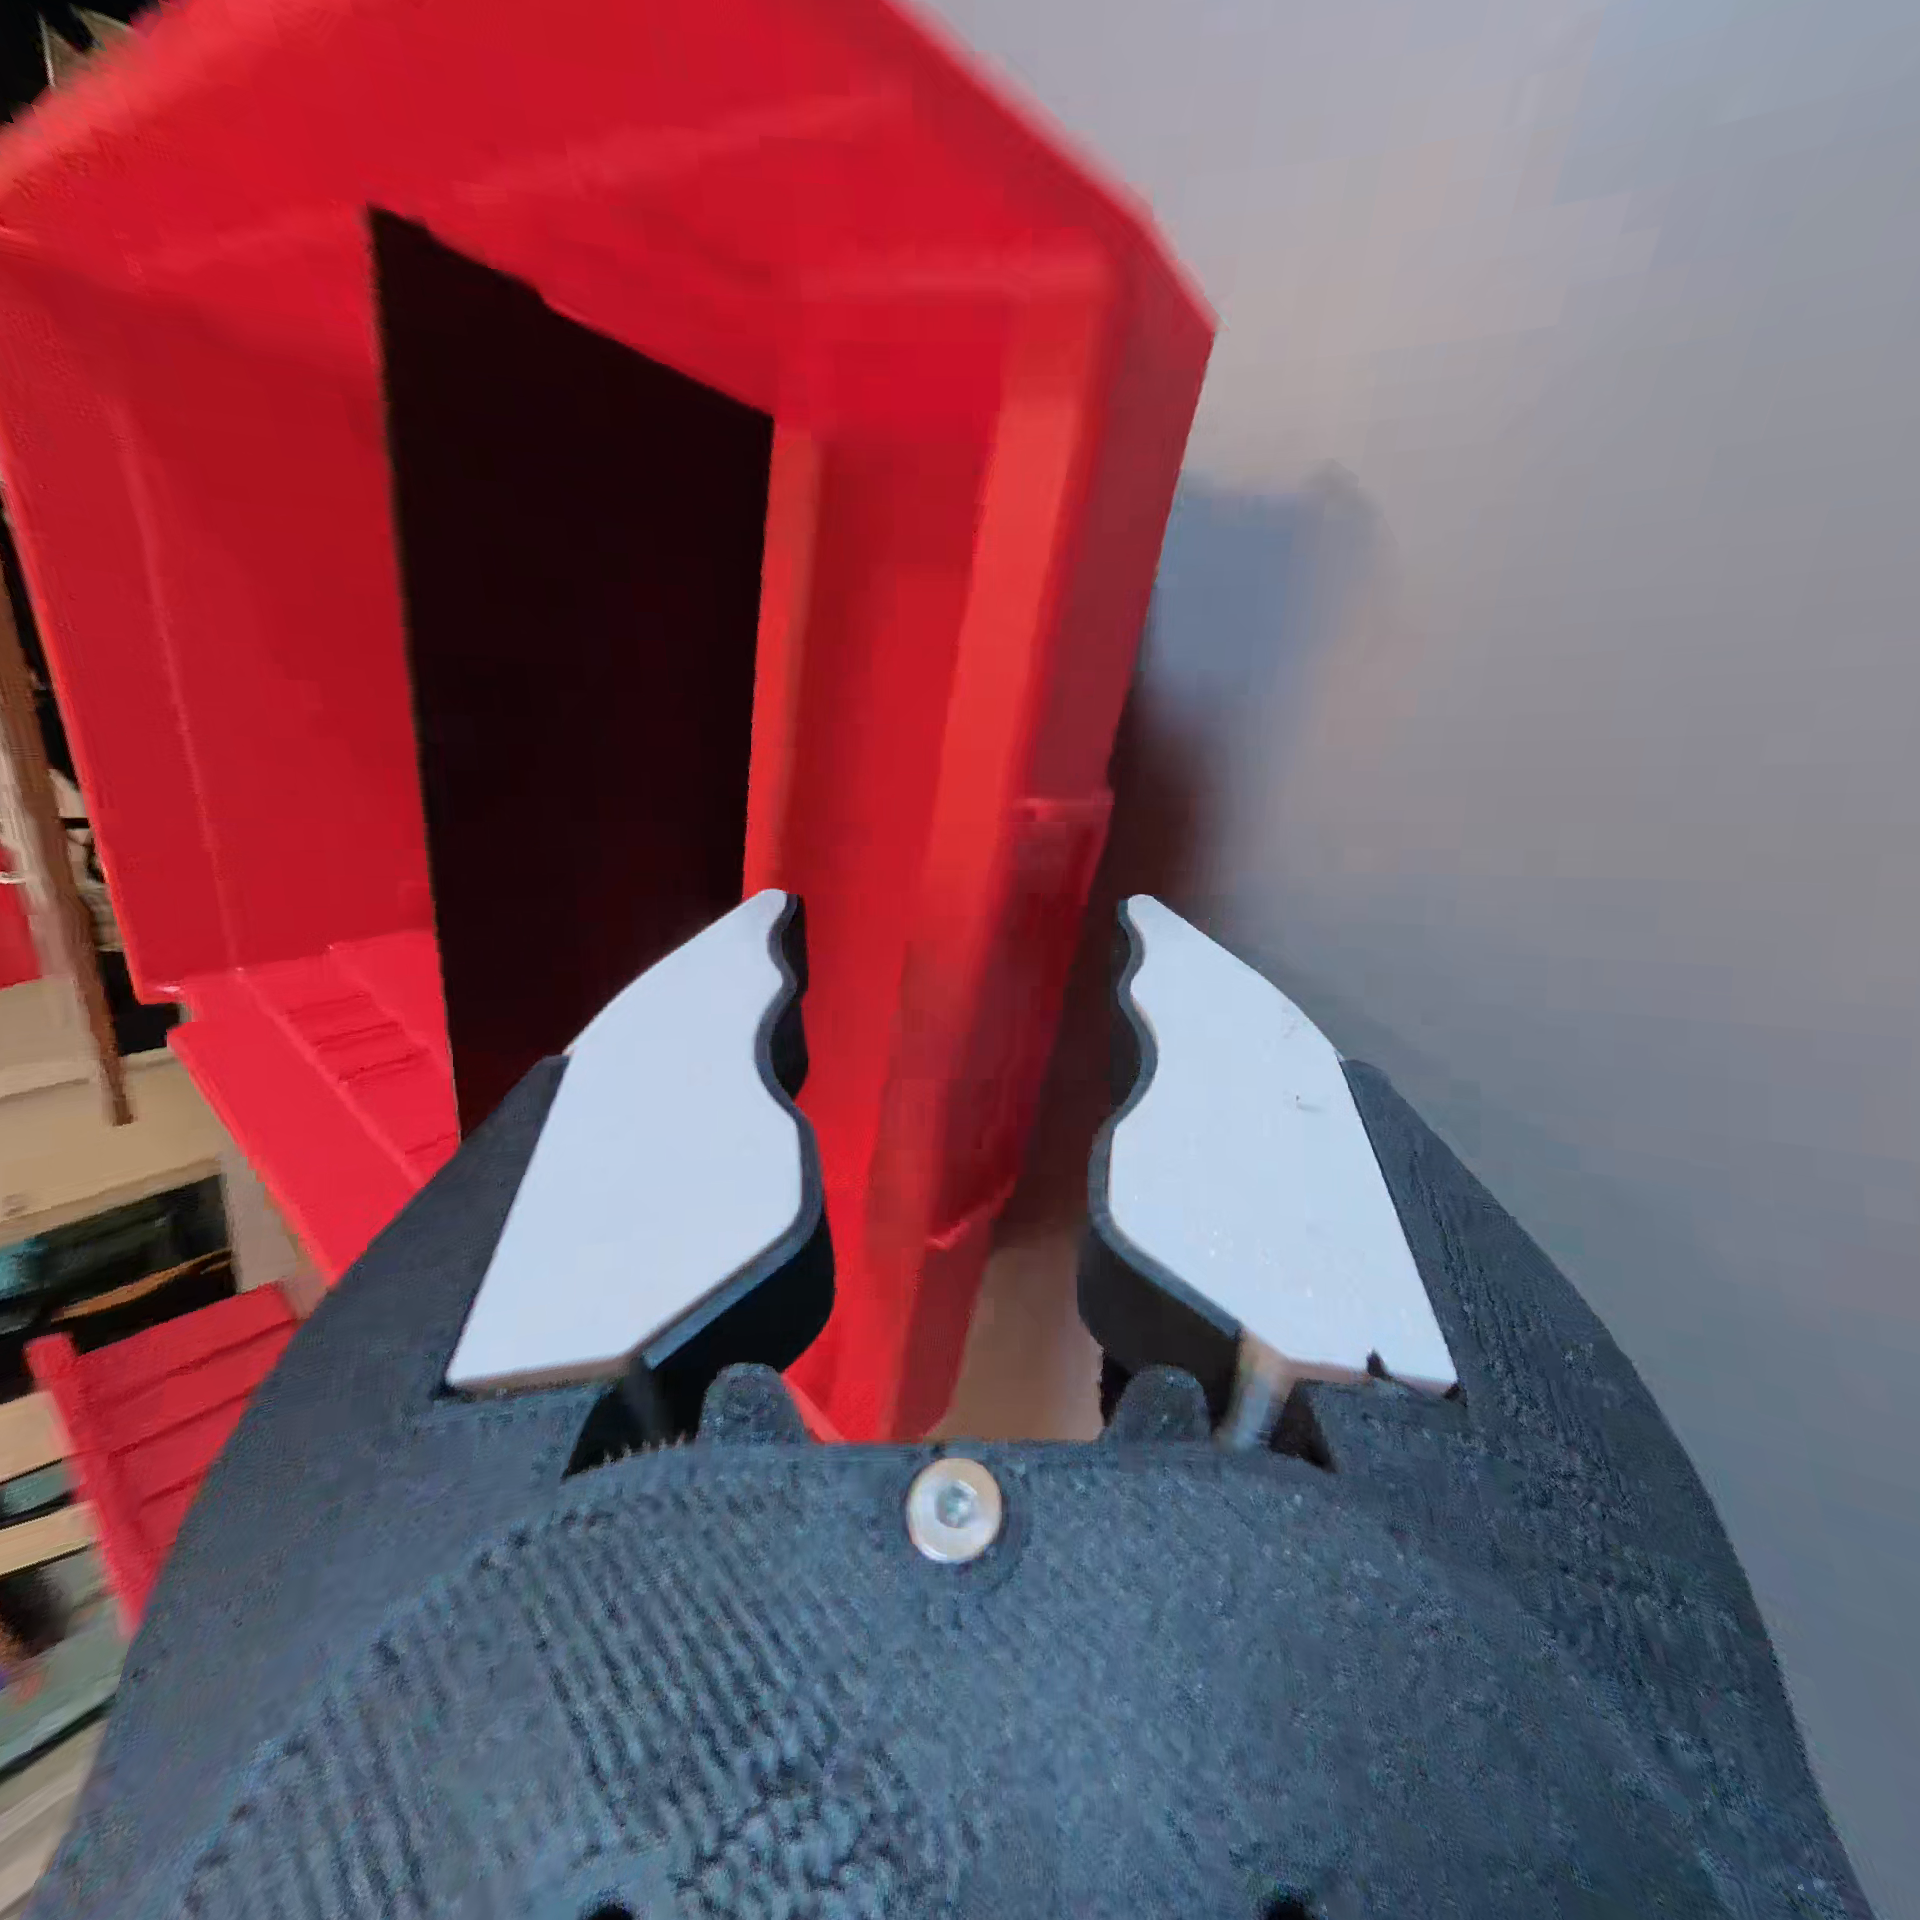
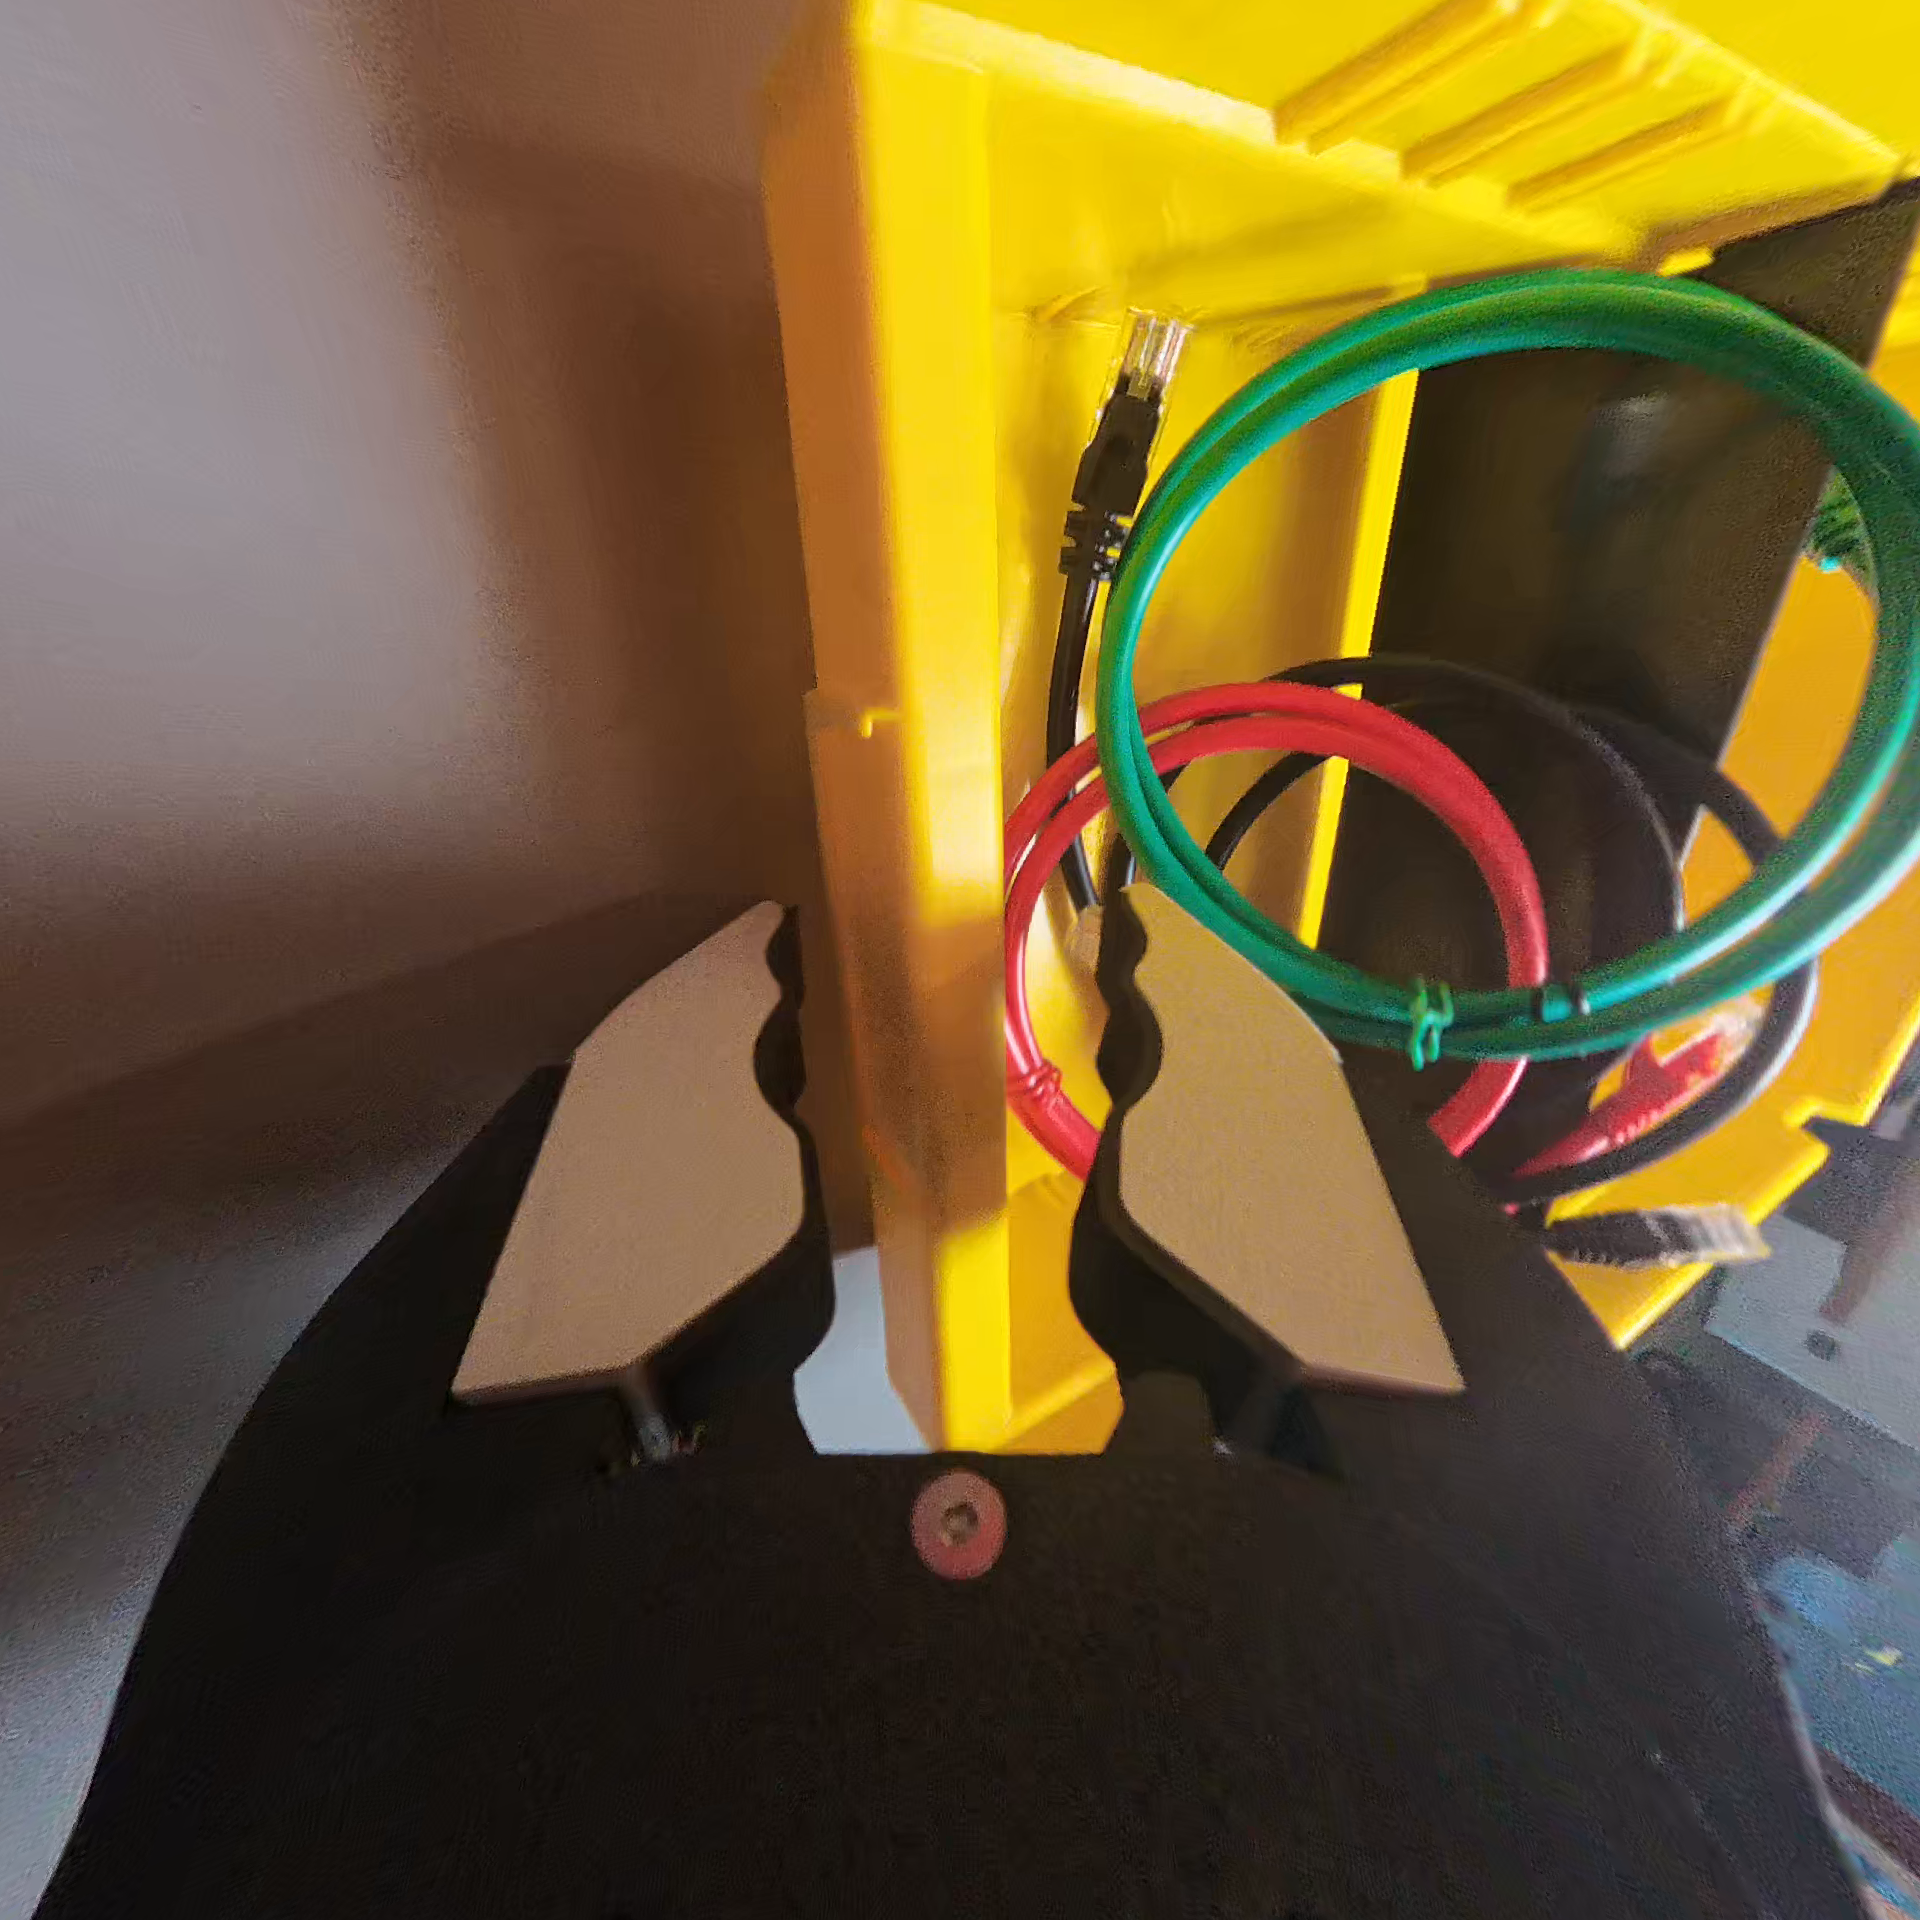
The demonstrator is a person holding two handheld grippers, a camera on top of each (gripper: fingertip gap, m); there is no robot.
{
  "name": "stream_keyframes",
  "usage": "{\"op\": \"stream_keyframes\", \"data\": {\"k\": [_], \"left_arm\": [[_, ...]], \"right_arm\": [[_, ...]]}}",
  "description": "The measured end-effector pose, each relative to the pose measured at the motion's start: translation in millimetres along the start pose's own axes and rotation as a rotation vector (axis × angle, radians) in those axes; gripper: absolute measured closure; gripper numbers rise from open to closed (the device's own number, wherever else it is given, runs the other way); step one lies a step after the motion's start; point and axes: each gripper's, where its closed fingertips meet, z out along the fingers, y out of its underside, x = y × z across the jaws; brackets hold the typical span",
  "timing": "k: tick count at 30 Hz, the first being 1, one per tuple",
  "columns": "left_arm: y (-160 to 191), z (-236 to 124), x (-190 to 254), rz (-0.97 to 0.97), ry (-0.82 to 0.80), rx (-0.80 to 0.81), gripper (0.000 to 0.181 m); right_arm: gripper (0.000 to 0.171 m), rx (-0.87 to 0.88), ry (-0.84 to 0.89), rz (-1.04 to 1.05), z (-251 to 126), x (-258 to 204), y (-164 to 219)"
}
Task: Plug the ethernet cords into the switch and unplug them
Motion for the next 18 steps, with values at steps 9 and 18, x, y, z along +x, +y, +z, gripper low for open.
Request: {"op": "stream_keyframes", "data": {"k": [9, 18], "left_arm": [[-41.9, 22.0, 8.5, 0.196, -0.034, 0.183, 0.151], [-170.8, -1.1, 84.4, 0.448, 0.021, 0.465, 0.150]], "right_arm": [[0.141, 0.037, 0.018, -0.181, -3.7, -33.3, -25.3], [0.139, 0.244, 0.055, -0.246, -65.9, -140.1, -59.5]]}}
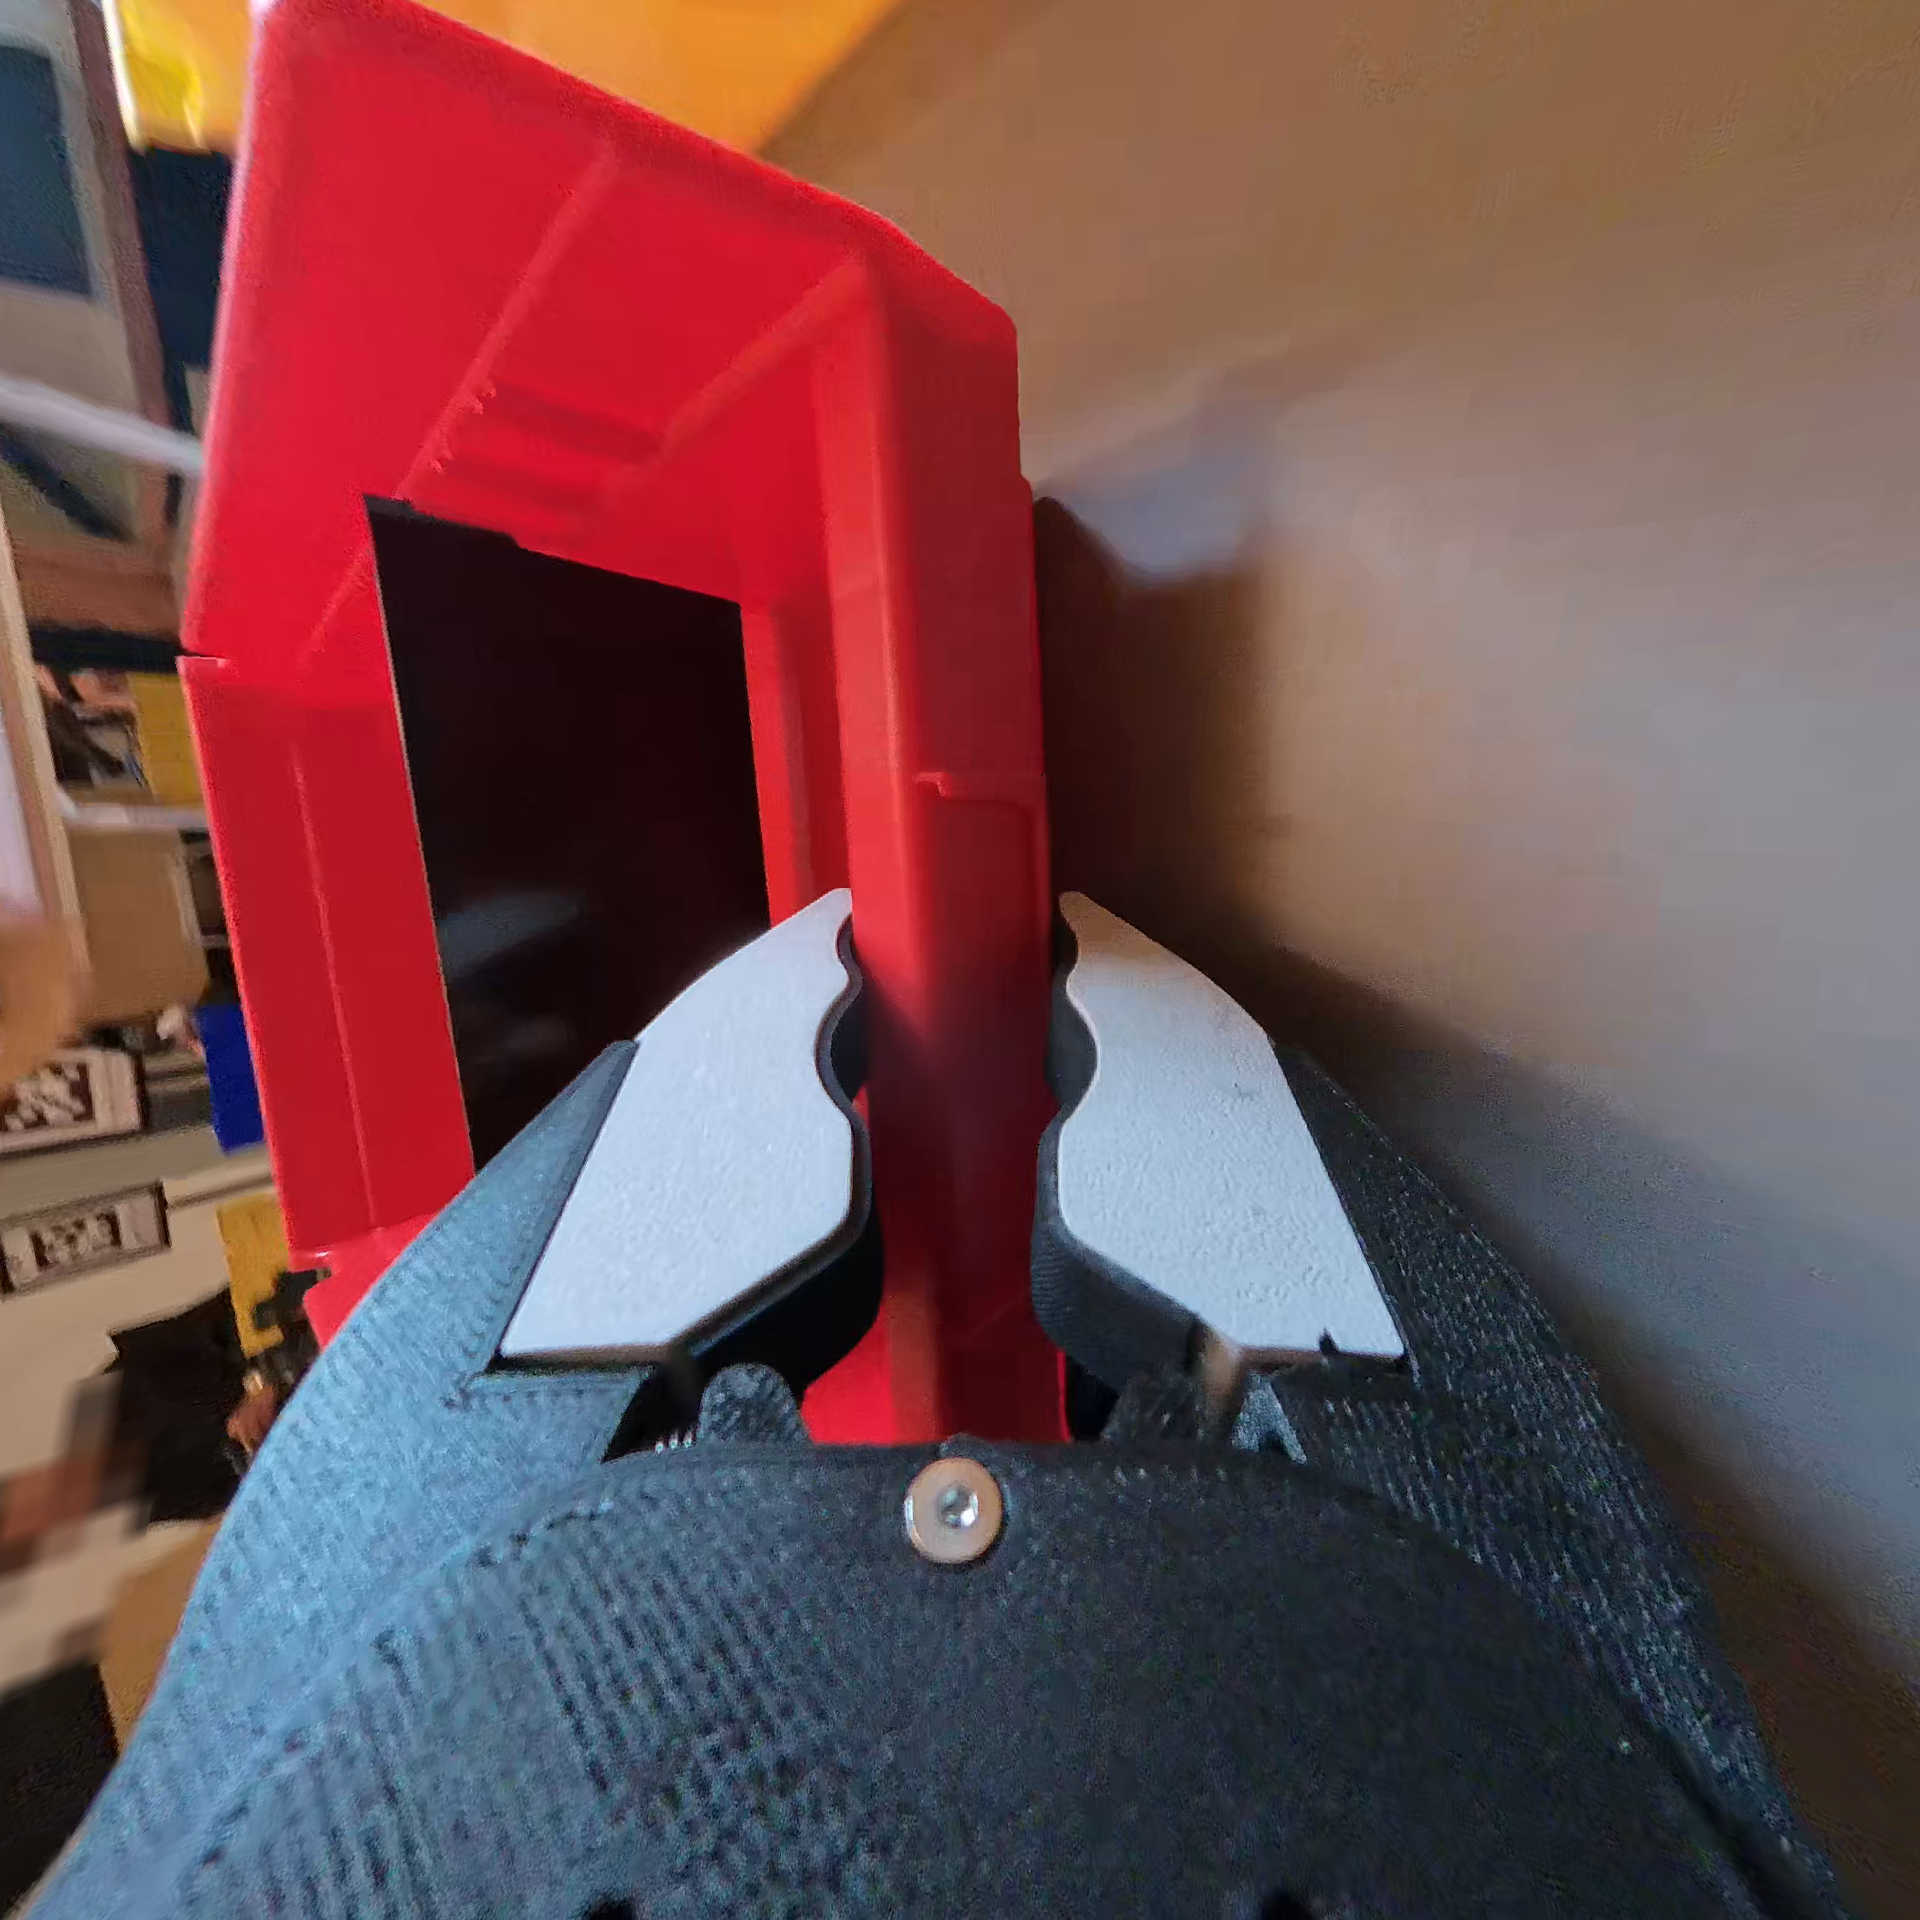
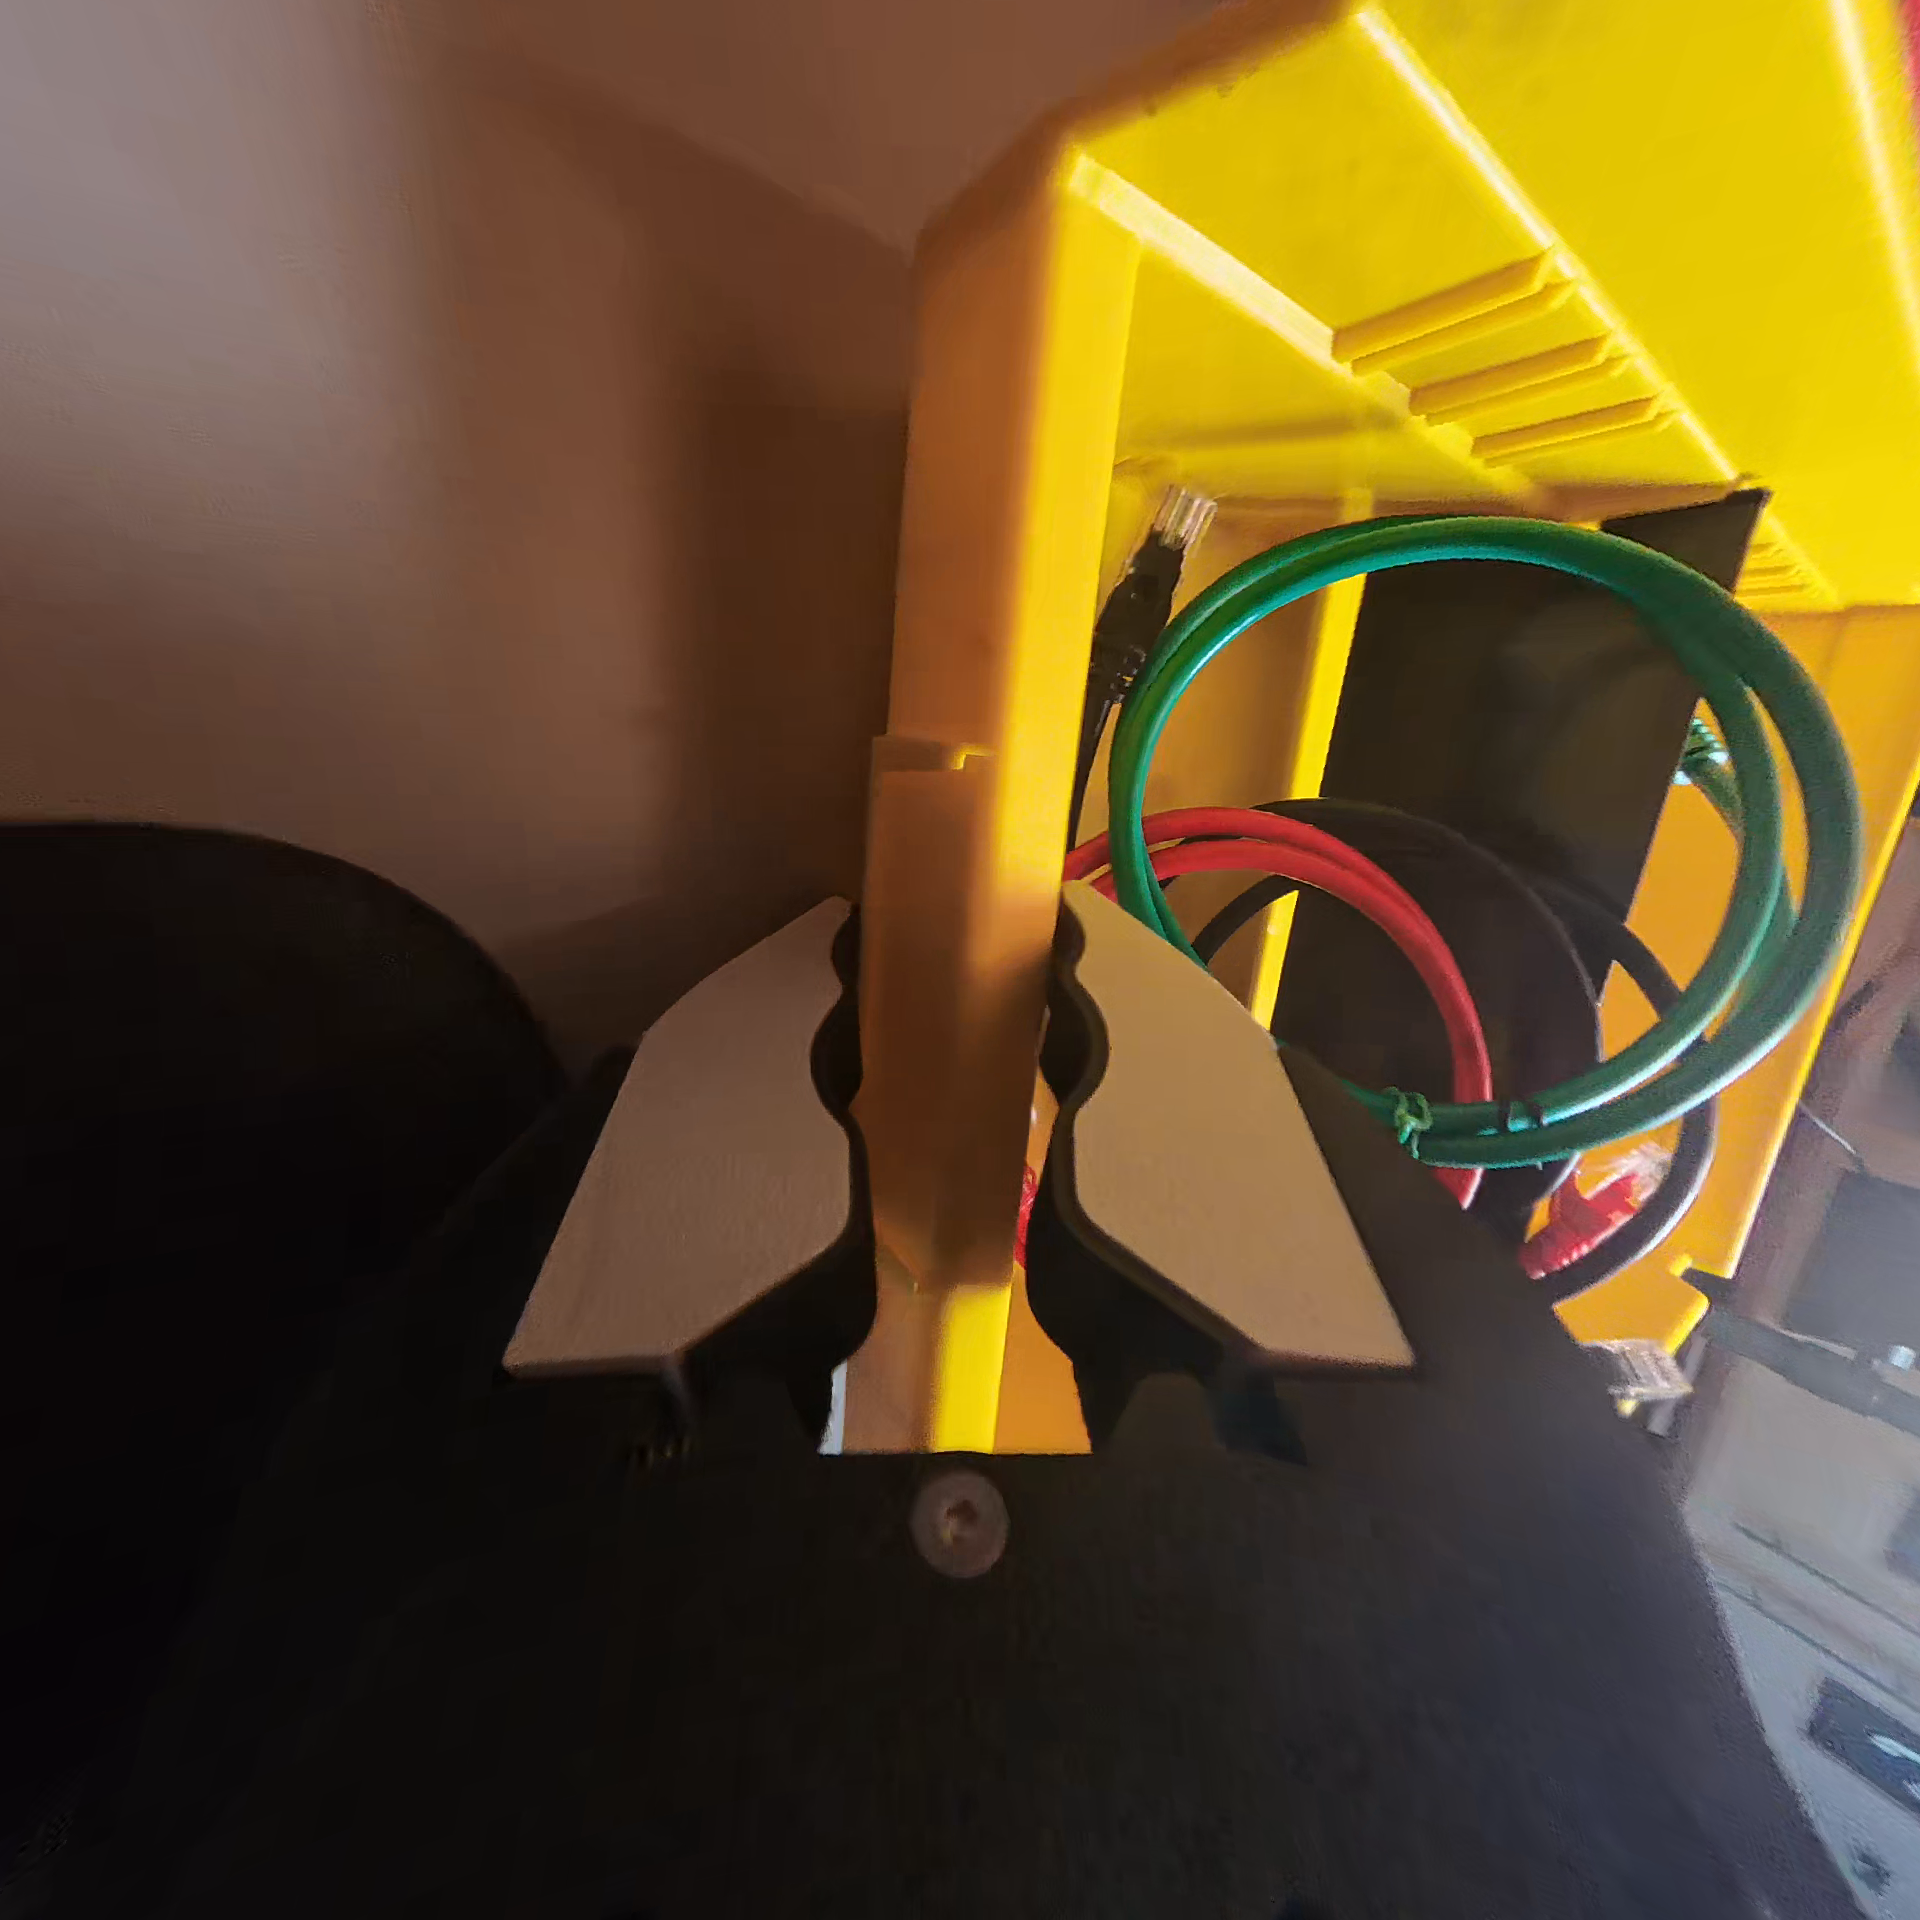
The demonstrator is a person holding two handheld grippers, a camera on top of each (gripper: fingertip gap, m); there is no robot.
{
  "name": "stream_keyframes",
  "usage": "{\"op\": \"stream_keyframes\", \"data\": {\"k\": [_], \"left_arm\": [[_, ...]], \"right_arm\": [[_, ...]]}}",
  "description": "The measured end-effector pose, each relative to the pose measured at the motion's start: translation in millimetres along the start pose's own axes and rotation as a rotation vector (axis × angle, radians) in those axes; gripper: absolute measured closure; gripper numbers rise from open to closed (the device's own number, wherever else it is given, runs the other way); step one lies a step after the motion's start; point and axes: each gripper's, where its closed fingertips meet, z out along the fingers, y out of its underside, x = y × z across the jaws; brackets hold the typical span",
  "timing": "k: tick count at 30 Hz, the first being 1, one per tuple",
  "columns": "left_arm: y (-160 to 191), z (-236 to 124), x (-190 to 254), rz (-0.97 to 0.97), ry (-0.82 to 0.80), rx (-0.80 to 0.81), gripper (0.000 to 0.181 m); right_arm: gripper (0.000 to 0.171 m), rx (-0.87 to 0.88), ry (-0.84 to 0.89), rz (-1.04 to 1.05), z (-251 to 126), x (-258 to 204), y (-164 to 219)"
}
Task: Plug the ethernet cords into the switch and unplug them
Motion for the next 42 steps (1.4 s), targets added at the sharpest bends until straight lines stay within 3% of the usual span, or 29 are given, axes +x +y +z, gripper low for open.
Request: {"op": "stream_keyframes", "data": {"k": [2, 6, 8, 11, 14, 16, 20, 23, 25, 29, 37, 42], "left_arm": [[-19.5, 13.7, -7.1, 0.022, -0.007, 0.040, 0.150], [-27.8, 17.4, -22.8, -0.090, -0.052, 0.020, 0.134], [-38.5, 1.5, -19.8, -0.223, -0.056, 0.083, 0.136], [-75.0, -37.4, 3.7, -0.498, 0.064, 0.261, 0.138], [-123.1, -80.3, 32.2, -0.765, 0.222, 0.433, 0.136], [-151.2, -94.2, 44.9, -0.924, 0.251, 0.497, 0.137], [-190.2, -77.5, 59.6, -1.144, 0.221, 0.497, 0.132], [-194.4, -47.6, 51.5, -1.142, 0.076, 0.431, 0.134], [-191.9, -36.6, 44.9, -1.106, -0.018, 0.396, 0.144], [-199.9, -36.0, 39.5, -0.996, -0.066, 0.373, 0.152], [-207.7, -107.2, -8.7, -0.977, -0.204, 0.544, 0.165], [-177.3, -189.4, -45.6, -0.957, -0.373, 0.596, 0.165]], "right_arm": [[0.129, 0.086, 0.028, 0.097, -16.5, -5.4, -19.2], [0.126, 0.470, 0.031, 0.508, -85.6, -1.3, -56.6], [0.127, 0.547, 0.121, 0.697, -111.0, 5.5, -37.3], [0.127, 0.510, 0.327, 0.971, -127.3, 8.8, 28.7], [0.127, 0.504, 0.453, 1.216, -129.7, 3.3, 82.4], [0.123, 0.511, 0.444, 1.307, -117.7, 1.6, 91.8], [0.116, 0.481, 0.395, 1.331, -84.6, 10.5, 75.8], [0.130, 0.421, 0.409, 1.350, -65.6, 18.4, 79.1], [0.156, 0.375, 0.467, 1.314, -64.2, 21.5, 87.2], [0.159, 0.277, 0.592, 1.203, -75.4, 18.7, 95.4], [0.164, 0.366, 0.850, 1.053, -158.4, 44.9, 52.9], [0.162, 0.549, 0.869, 0.933, -205.1, 85.6, -19.6]]}}
